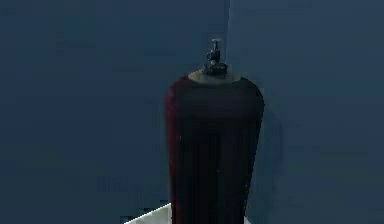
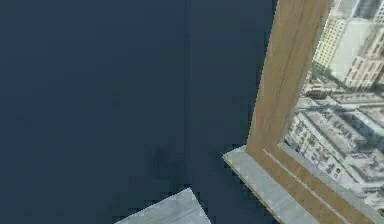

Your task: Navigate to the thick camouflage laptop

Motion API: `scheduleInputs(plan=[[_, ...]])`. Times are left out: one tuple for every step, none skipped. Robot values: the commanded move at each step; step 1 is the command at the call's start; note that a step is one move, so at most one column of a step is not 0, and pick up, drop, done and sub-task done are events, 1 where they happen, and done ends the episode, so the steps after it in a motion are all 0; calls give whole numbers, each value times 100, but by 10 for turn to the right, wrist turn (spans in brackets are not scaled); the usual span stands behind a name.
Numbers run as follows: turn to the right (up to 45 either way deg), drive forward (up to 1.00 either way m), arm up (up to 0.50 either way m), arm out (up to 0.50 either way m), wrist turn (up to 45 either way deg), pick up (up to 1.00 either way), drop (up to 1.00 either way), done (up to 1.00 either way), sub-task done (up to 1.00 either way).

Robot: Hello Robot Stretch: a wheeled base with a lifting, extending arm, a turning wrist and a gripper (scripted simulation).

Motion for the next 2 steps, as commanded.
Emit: scheduleInputs(plan=[[-420,0,0,0,0,0,0,0,0],[-30,0,0,0,0,0,0,0,0]])
